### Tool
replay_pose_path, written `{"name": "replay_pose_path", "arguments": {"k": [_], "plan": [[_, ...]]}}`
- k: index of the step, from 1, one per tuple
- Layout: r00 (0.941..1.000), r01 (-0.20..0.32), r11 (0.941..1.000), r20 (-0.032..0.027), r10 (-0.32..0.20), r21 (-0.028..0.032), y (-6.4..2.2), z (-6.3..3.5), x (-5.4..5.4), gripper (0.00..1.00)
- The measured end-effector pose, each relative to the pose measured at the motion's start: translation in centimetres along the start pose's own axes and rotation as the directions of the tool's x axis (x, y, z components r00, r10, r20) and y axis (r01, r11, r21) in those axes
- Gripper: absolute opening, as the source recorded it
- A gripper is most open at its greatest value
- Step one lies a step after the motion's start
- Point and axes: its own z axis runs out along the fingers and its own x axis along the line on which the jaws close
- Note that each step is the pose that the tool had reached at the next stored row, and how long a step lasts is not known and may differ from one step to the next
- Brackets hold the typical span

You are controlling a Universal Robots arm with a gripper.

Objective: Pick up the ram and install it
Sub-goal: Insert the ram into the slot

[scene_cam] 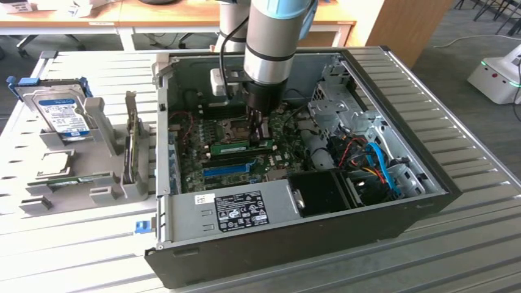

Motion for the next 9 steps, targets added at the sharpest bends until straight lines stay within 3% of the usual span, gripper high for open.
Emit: {"name": "replay_pose_path", "arguments": {"k": [9], "plan": [[1.0, 0.0, 1.0, 0.0001, 0.0, 0.0, -0.01, 0.16, 0.0, 0.12]]}}
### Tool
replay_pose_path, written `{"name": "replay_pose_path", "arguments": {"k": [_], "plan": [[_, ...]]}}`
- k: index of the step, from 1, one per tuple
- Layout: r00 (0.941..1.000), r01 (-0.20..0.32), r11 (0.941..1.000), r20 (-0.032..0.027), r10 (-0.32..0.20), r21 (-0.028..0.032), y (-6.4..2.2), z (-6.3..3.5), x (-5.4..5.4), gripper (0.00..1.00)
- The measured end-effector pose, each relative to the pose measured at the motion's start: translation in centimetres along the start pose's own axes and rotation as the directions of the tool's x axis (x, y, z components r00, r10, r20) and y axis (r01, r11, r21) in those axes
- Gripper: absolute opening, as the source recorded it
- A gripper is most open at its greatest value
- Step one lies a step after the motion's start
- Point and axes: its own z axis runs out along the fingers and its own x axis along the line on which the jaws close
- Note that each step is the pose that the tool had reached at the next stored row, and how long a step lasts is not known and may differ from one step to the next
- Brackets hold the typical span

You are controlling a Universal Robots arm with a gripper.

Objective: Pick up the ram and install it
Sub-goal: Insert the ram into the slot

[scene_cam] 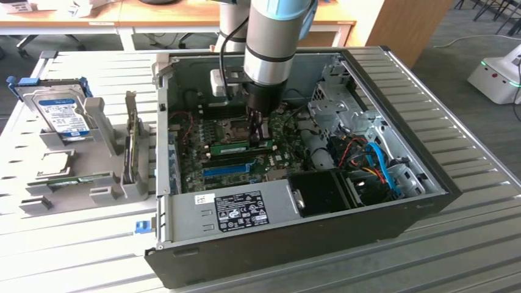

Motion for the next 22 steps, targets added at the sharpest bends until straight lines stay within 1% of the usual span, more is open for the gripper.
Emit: {"name": "replay_pose_path", "arguments": {"k": [7, 17, 19, 22], "plan": [[1.0, 0.0, 1.0, -0.0002, 0.0, -0.0001, -0.01, 0.28, 0.04, 0.12], [1.0, 0.0, 1.0, -0.0003, 0.0, -0.0001, -0.01, 0.29, 0.04, 0.13], [1.0, 0.0, 1.0, -0.0002, 0.0, 0.0, -0.01, 0.29, 0.03, 0.25], [1.0, 0.0, 1.0, -0.0002, 0.0, -0.0001, -0.01, 0.29, 0.04, 0.25]]}}
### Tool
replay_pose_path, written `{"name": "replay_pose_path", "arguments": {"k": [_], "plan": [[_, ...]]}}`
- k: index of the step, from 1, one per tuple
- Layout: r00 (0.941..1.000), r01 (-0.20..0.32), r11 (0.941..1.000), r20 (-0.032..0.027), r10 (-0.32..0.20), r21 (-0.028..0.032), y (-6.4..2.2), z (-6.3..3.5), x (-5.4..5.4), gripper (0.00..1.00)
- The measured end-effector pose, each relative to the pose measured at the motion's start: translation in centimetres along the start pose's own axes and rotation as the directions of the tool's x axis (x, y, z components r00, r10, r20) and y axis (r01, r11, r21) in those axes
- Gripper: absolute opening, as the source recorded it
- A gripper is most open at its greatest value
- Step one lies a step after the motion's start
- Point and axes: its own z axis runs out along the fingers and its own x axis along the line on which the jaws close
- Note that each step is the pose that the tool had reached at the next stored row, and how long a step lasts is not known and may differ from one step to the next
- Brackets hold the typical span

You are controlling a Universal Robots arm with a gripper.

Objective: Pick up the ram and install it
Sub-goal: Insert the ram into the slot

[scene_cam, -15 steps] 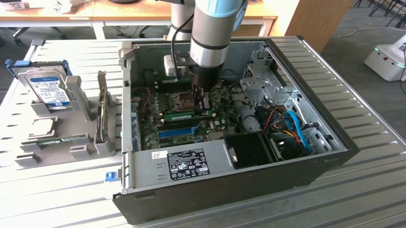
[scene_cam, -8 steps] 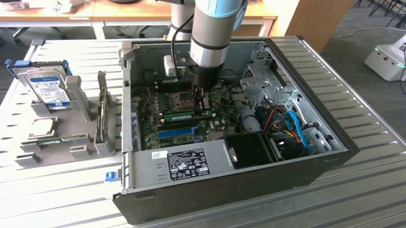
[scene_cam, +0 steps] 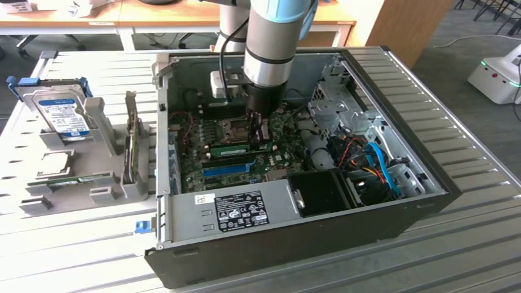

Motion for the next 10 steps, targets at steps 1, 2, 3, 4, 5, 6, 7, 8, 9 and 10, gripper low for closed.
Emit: {"name": "replay_pose_path", "arguments": {"k": [1, 2, 3, 4, 5, 6, 7, 8, 9, 10], "plan": [[1.0, 0.0, 1.0, 0.0001, 0.0, 0.0, 0.0, 0.0, 0.0, 0.25], [1.0, 0.0, 1.0, 0.0001, 0.0, 0.0, 0.0, 0.0, 0.0, 0.25], [1.0, 0.0, 1.0, 0.0, 0.0, 0.0, 0.0, 0.0, 0.0, 0.25], [1.0, 0.0, 1.0, 0.0001, 0.0, 0.0, 0.0, 0.0, 0.0, 0.25], [1.0, 0.0, 1.0, 0.0, 0.0, 0.0, 0.0, 0.0, 0.0, 0.25], [1.0, 0.0, 1.0, 0.0002, 0.0, 0.0001, 0.0, 0.0, 0.0, 0.25], [1.0, 0.0, 1.0, 0.0002, 0.0, 0.0001, 0.0, -0.05, 0.0, 0.25], [1.0, 0.0, 1.0, 0.0002, 0.0, 0.0001, 0.0, -0.14, -0.01, 0.25], [1.0, 0.0, 1.0, 0.0, 0.0, 0.0, 0.01, -0.28, 0.0, 0.25], [1.0, 0.0, 1.0, 0.0, 0.0, 0.0, 0.01, -0.46, -0.01, 0.25]]}}
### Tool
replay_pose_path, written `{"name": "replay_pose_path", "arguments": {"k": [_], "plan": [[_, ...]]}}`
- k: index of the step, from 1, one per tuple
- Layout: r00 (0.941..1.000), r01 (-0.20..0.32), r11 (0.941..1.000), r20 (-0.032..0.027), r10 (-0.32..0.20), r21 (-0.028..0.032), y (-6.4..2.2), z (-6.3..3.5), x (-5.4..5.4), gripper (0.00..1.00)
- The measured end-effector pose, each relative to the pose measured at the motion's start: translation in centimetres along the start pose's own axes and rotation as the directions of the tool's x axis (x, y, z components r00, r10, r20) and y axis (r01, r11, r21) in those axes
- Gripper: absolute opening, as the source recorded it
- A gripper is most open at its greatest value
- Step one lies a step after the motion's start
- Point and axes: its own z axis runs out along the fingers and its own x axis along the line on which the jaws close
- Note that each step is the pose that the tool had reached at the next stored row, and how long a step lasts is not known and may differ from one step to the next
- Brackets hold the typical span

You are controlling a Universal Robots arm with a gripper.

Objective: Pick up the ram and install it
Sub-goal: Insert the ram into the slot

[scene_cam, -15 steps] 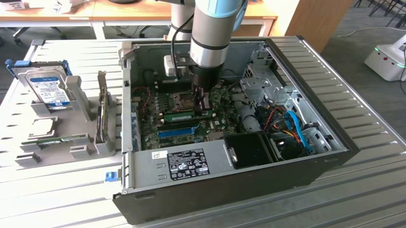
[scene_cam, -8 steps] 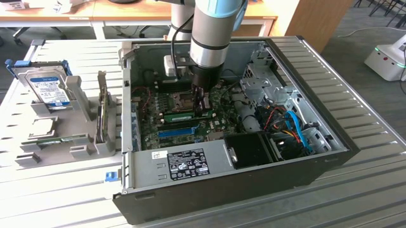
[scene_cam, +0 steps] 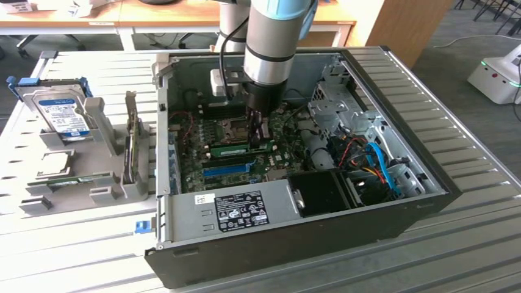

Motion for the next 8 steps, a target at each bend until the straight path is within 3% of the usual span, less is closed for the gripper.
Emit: {"name": "replay_pose_path", "arguments": {"k": [8], "plan": [[1.0, 0.0, 1.0, -0.0001, 0.0, -0.0003, 0.04, -2.14, 0.0, 0.25]]}}
